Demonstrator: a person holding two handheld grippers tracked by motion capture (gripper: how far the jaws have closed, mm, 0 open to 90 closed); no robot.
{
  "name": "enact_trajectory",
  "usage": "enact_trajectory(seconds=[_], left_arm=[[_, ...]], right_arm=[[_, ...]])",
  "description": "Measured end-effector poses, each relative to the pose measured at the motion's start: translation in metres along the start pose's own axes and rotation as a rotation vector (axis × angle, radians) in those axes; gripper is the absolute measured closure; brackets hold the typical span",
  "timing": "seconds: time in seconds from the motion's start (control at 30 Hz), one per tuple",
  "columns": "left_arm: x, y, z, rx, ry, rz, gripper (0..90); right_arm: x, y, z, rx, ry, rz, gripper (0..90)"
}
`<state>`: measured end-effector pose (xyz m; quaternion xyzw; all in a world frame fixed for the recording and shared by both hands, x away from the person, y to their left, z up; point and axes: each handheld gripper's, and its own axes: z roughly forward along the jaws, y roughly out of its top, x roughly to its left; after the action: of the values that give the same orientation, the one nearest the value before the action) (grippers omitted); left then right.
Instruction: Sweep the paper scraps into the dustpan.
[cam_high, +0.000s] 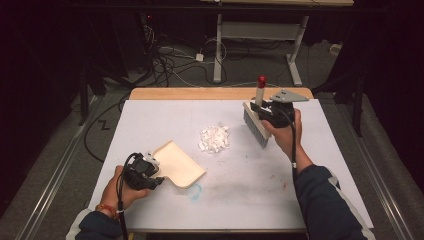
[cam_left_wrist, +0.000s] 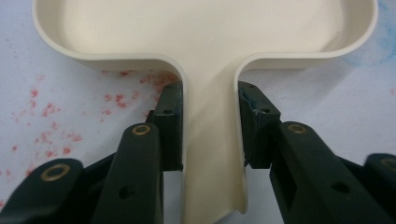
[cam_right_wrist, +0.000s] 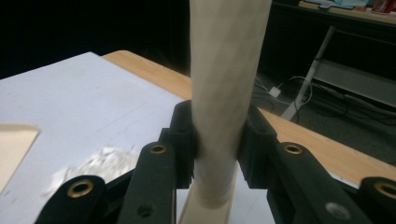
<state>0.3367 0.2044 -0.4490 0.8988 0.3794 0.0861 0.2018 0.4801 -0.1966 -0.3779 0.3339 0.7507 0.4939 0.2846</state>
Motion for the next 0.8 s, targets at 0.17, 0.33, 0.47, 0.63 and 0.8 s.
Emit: enact_trajectory(seconds=[0.17,0.33,0.47,0.63,0.8], left_arm=[[0.005,0.002,0.002,0.005,-0.019,0.002,63.8],[0.007,0.010,0.005,0.043,-0.009,0.030,63.9],[0.008,0.020,0.005,0.070,-0.012,0.047,63.9],[0.011,0.032,0.007,0.106,-0.021,0.078,63.8],[0.009,0.040,0.009,0.101,-0.033,0.099,63.8]], right_arm=[[0.005,0.005,0.032,0.008,0.015,0.010,71.0],[0.007,0.005,0.056,0.041,0.018,-0.018,71.0],[0.013,0.003,0.069,0.031,0.022,-0.048,71.0],[0.024,0.002,0.074,0.016,0.052,-0.061,71.1],[0.038,0.000,0.076,0.015,0.094,-0.070,70.5]])
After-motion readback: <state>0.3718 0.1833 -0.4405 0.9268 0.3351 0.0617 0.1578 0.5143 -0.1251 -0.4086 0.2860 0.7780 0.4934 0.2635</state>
